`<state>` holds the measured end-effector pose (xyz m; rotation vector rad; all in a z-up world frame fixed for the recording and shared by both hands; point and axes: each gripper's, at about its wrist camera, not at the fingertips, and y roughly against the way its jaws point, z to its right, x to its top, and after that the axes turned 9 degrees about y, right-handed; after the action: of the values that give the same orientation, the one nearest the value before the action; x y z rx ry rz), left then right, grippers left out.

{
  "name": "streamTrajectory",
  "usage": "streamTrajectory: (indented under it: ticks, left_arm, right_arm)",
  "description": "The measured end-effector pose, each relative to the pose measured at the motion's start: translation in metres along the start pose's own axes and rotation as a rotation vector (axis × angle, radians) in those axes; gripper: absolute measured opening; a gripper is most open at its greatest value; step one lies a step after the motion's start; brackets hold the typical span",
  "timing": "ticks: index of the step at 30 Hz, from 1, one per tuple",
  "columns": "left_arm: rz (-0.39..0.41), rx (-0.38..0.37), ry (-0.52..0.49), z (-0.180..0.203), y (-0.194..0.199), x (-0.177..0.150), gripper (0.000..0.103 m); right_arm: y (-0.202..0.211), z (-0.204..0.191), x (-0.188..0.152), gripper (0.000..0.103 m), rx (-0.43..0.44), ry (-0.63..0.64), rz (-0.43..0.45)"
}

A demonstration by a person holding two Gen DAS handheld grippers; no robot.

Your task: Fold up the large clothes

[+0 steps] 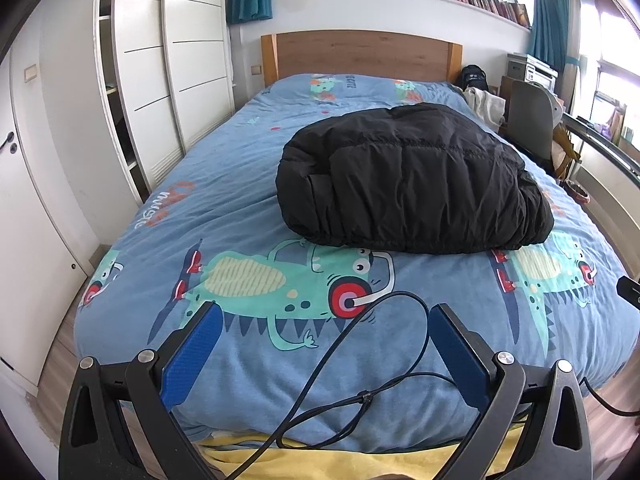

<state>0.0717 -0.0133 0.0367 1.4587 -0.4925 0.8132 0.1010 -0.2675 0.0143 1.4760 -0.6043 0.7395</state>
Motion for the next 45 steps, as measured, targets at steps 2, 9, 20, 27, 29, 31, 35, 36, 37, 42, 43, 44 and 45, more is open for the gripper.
streamTrajectory:
  ticks: [2, 9, 20, 27, 29, 31, 35, 36, 37, 42, 43, 44, 45]
  left_arm:
    - [0.0, -0.004, 0.001, 0.001, 0.0, 0.0, 0.101]
    - [0.004, -0.013, 0.003, 0.0, 0.002, 0.001, 0.101]
    - [0.004, -0.029, -0.003, 0.001, 0.005, 0.0, 0.101]
    - [0.003, -0.038, -0.007, 0.001, 0.005, -0.001, 0.101]
    - [0.002, -0.04, -0.009, 0.002, 0.005, -0.001, 0.101]
    - [0.002, -0.041, -0.01, 0.002, 0.005, -0.002, 0.101]
    - [-0.001, -0.041, -0.009, 0.003, 0.005, -0.002, 0.101]
    - [-0.002, -0.042, -0.009, 0.003, 0.005, -0.003, 0.101]
    - [-0.003, -0.043, -0.009, 0.004, 0.005, -0.003, 0.101]
    - [-0.015, -0.052, -0.017, 0.006, 0.002, -0.007, 0.101]
    - [-0.018, -0.054, -0.018, 0.006, 0.001, -0.007, 0.101]
    - [-0.021, -0.057, -0.018, 0.007, 0.0, -0.007, 0.101]
    - [-0.023, -0.059, -0.019, 0.007, 0.0, -0.008, 0.101]
  right_arm:
    - [0.002, -0.001, -0.001, 0.093, 0.0, -0.003, 0.001]
    - [0.002, -0.001, -0.001, 0.093, -0.002, -0.002, -0.001]
    - [-0.002, -0.002, -0.001, 0.093, -0.005, -0.001, -0.002]
    - [-0.003, -0.004, -0.001, 0.093, -0.005, -0.002, -0.004]
    - [-0.002, -0.004, -0.003, 0.093, -0.005, 0.0, -0.003]
    - [-0.003, -0.004, -0.003, 0.093, -0.005, -0.001, -0.004]
    - [-0.003, -0.004, -0.003, 0.093, -0.005, 0.001, -0.004]
    - [-0.003, -0.004, -0.003, 0.093, -0.006, 0.001, -0.005]
    - [-0.003, -0.004, -0.003, 0.093, -0.005, 0.001, -0.005]
    - [-0.004, -0.004, -0.005, 0.093, -0.007, 0.002, -0.008]
    - [-0.004, -0.004, -0.007, 0.093, -0.007, 0.002, -0.01]
    - [-0.004, -0.003, -0.009, 0.093, -0.007, 0.002, -0.011]
    - [-0.004, -0.001, -0.012, 0.093, -0.007, 0.004, -0.012]
